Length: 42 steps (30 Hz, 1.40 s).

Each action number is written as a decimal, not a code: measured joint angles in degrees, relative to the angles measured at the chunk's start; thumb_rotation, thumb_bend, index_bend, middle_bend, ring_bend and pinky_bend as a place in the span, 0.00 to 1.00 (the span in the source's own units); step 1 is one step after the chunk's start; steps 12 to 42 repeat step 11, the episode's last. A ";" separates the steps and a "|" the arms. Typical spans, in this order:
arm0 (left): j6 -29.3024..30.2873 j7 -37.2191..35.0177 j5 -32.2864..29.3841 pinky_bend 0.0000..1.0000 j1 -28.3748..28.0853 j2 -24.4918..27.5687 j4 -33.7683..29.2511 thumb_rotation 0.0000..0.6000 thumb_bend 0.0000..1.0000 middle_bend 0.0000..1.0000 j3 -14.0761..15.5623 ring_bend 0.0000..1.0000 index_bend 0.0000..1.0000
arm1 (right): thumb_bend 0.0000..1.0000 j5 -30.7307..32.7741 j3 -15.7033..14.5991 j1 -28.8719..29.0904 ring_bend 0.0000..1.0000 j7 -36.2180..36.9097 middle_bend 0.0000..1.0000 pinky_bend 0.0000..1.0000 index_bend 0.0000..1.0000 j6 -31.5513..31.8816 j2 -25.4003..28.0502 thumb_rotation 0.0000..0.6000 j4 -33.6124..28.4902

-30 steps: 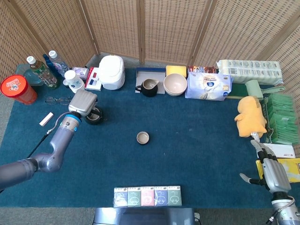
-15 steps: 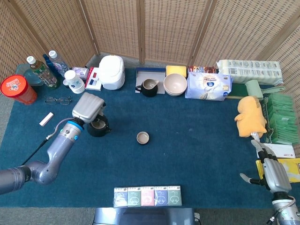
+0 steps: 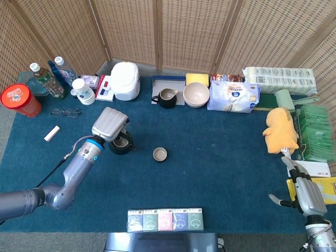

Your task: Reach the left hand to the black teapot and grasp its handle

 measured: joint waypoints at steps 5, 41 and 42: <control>-0.01 0.06 -0.36 0.87 -0.64 -2.09 0.96 1.00 0.32 0.82 -0.17 0.75 0.78 | 0.00 -0.09 -0.04 -0.05 0.00 0.10 0.00 0.00 0.00 0.14 0.14 1.00 -0.17; 0.95 0.54 -0.74 0.87 -1.12 -3.44 1.12 1.00 0.32 0.82 -0.57 0.75 0.78 | 0.00 0.07 -0.03 -0.12 0.00 0.49 0.00 0.00 0.00 0.13 0.28 1.00 -0.03; 0.95 0.54 -0.74 0.87 -1.12 -3.44 1.12 1.00 0.32 0.82 -0.57 0.75 0.78 | 0.00 0.07 -0.03 -0.12 0.00 0.49 0.00 0.00 0.00 0.13 0.28 1.00 -0.03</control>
